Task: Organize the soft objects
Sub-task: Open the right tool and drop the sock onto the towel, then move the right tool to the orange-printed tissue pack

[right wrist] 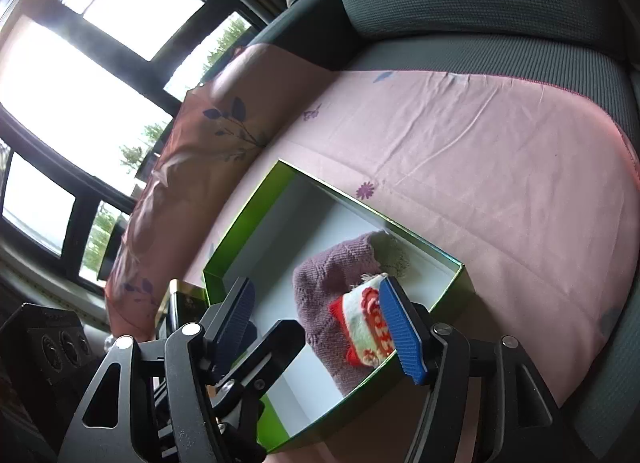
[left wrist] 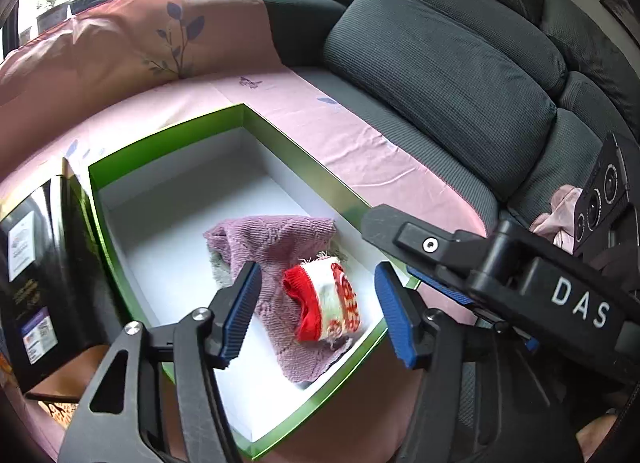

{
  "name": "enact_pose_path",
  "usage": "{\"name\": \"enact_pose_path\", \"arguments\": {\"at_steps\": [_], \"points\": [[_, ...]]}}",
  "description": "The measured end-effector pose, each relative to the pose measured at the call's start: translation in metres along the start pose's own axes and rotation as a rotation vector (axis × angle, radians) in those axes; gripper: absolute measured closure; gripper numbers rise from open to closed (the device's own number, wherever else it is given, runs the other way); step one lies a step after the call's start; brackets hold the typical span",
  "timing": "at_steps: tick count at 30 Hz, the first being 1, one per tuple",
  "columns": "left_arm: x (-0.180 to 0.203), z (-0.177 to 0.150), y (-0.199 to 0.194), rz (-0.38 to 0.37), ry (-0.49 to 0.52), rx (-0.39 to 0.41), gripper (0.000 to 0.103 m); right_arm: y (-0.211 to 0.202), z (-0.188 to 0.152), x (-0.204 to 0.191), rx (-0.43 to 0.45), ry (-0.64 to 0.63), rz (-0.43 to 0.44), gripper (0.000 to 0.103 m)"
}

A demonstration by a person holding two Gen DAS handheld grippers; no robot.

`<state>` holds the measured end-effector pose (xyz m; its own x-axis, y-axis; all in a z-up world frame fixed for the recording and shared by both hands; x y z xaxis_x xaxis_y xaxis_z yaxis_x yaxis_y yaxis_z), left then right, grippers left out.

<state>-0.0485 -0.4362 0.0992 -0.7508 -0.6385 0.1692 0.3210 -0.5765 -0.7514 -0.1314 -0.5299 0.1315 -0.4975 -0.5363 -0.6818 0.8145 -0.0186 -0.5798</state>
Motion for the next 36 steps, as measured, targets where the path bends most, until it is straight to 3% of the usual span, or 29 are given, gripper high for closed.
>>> {"name": "enact_pose_path", "arguments": {"at_steps": [3,5,12,15,18,23,28,36], "points": [[-0.014,0.000,-0.022,0.011,-0.042,0.044,0.023,-0.005,-0.001,-0.010,0.012,-0.031,-0.009,0.033],[-0.025,0.000,-0.036,0.054,-0.078,0.075,0.018,-0.009,-0.003,-0.018,0.023,-0.047,0.006,0.026],[-0.068,-0.012,-0.090,0.140,-0.199,0.140,0.014,-0.019,-0.015,-0.048,0.040,-0.132,0.015,0.018],[-0.084,-0.024,-0.114,0.200,-0.202,0.170,0.001,-0.024,-0.020,-0.062,0.051,-0.176,0.017,0.017],[-0.106,-0.042,-0.138,0.267,-0.219,0.187,0.001,-0.029,-0.029,-0.078,0.047,-0.231,0.039,0.016],[-0.159,-0.078,-0.177,0.395,-0.328,0.199,0.001,-0.037,-0.045,-0.110,0.042,-0.334,0.069,0.010],[-0.212,-0.117,-0.210,0.480,-0.446,0.209,0.001,-0.021,-0.078,-0.153,-0.070,-0.445,0.161,0.010],[-0.290,-0.180,-0.209,0.596,-0.651,0.208,0.001,0.057,-0.175,-0.213,-0.334,-0.651,0.161,0.010]]}}
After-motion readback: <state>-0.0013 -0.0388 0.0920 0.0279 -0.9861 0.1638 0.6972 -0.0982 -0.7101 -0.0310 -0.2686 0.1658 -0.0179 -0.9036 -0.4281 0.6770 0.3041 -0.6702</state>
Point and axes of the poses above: each gripper's, at about its wrist camera, not at the fingertips, and y roughly the way its jaws point, x to its right, z to its top, the point moved 4 cm from there along y, roughly the way its jaws point, and after that the axes turned 7 degrees about z, right-handed, at the moved point
